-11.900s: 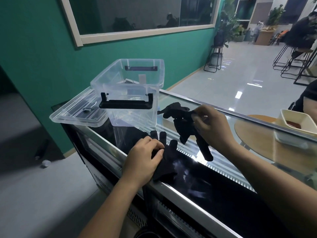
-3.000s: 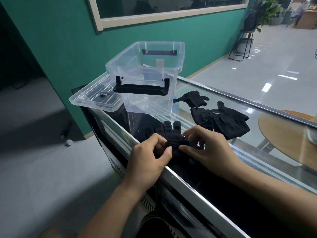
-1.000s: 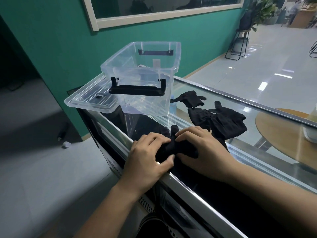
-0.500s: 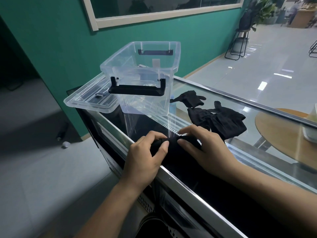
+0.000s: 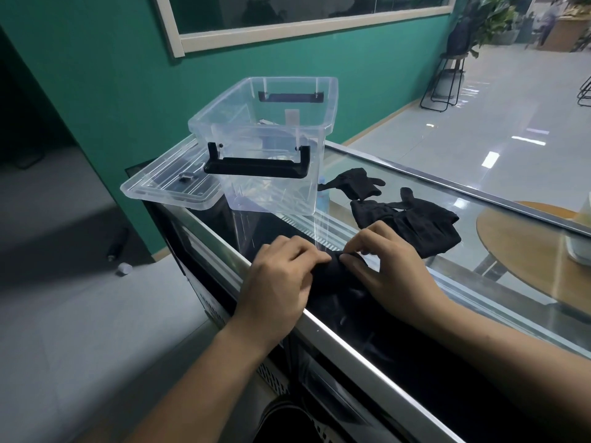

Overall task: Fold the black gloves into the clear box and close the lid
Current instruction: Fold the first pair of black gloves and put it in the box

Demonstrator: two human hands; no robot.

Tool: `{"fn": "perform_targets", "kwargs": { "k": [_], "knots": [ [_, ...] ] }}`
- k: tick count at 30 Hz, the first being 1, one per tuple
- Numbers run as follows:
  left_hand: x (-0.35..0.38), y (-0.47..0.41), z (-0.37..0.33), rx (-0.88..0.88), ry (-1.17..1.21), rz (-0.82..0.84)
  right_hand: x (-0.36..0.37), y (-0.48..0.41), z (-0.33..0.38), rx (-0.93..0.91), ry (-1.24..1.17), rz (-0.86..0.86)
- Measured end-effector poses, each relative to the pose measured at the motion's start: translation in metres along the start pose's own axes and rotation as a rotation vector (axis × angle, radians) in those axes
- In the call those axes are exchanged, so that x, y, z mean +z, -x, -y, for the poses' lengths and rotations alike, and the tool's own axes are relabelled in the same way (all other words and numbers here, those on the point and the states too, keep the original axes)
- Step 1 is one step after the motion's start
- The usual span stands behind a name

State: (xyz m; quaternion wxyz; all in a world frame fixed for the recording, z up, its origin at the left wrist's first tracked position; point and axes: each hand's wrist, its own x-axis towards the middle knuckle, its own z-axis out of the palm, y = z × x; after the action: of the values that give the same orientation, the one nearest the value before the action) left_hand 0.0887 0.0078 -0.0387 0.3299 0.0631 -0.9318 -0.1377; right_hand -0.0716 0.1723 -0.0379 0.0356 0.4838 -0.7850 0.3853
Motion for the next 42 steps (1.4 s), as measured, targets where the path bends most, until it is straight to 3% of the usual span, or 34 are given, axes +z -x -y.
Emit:
{"fn": "perform_targets", "kwargs": {
  "k": [11,20,35,42],
  "knots": [
    [-0.013,-0.006,0.000,0.034,-0.065,0.193,0.000,-0.001,-0.001,0.023,-0.019,0.057],
    [-0.024,-0.021,0.019,0.218,-0.059,0.106,-0.003,-0.002,0.002,0.121,-0.118,0.047],
    [-0.151,-0.174,0.052,0.341,-0.249,-0.164,-0.006,0.000,0.006,0.106,-0.146,0.080],
    [-0.133,-0.217,0.088,0.208,-0.252,0.028,-0.006,-0.001,0.007,0.107,-0.153,0.091]
  ]
}}
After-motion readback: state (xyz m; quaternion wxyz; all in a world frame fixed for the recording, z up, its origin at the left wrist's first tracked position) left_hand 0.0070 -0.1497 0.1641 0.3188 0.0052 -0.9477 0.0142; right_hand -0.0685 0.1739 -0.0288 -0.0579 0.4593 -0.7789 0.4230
